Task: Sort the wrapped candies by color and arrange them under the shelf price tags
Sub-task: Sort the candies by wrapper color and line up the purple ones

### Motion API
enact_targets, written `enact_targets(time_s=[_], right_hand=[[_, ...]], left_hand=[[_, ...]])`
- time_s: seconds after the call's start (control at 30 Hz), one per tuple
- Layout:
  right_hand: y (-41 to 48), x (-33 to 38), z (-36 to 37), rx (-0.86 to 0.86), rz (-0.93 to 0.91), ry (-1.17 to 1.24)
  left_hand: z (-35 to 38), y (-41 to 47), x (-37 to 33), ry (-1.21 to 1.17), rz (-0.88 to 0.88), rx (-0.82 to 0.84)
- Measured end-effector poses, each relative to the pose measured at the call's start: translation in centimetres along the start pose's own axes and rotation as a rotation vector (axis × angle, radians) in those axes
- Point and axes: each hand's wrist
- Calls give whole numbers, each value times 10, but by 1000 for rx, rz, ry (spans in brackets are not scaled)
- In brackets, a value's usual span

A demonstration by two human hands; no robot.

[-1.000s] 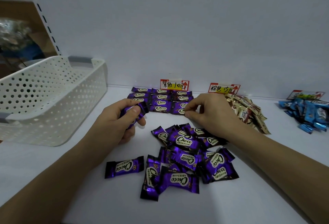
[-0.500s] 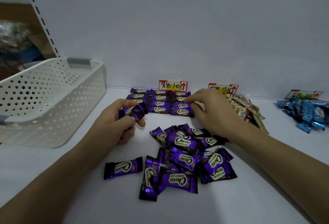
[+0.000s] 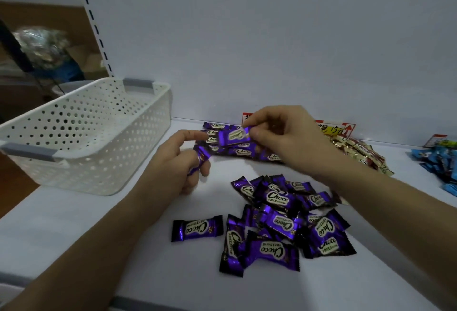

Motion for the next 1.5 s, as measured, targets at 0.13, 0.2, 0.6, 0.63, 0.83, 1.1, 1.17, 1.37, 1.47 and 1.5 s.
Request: enact_targets(time_s=[0.13, 0.2, 0.6, 0.63, 0.83, 1.1, 1.17, 1.37, 1.47, 1.5], right_hand=[[3, -9, -35, -59, 158, 63], [3, -13, -45, -62, 200, 65], [-1, 6, 9, 138, 244, 371], [-2, 6, 13, 150, 219, 365], [-3, 7, 26, 193, -125, -139], [28, 6, 33, 225, -99, -311], [37, 1, 35, 273, -22, -321], [45, -1, 54, 387, -90, -454], [44, -5, 60, 287, -171, -553], [43, -5, 58, 252, -204, -568]], left_hand=[[-4, 2, 1, 13, 55, -64], [-7, 4, 4, 75, 91, -62], [-6, -9, -3, 156, 95, 34], [-4, -10, -1, 143, 100, 15], [-10, -8, 7, 197, 191, -101], [-30, -11, 12, 605, 300, -320], [-32, -14, 14, 730, 296, -306], [-33, -12, 19, 823, 283, -311], [-32, -12, 19, 842, 255, -295], [-31, -12, 19, 845, 247, -293]])
Point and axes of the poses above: each hand's wrist, its own y-axis towards the middle knuckle, its own z-axis out of the palm, x = y × z, and after that the axes turned 6 degrees about -y, right-handed
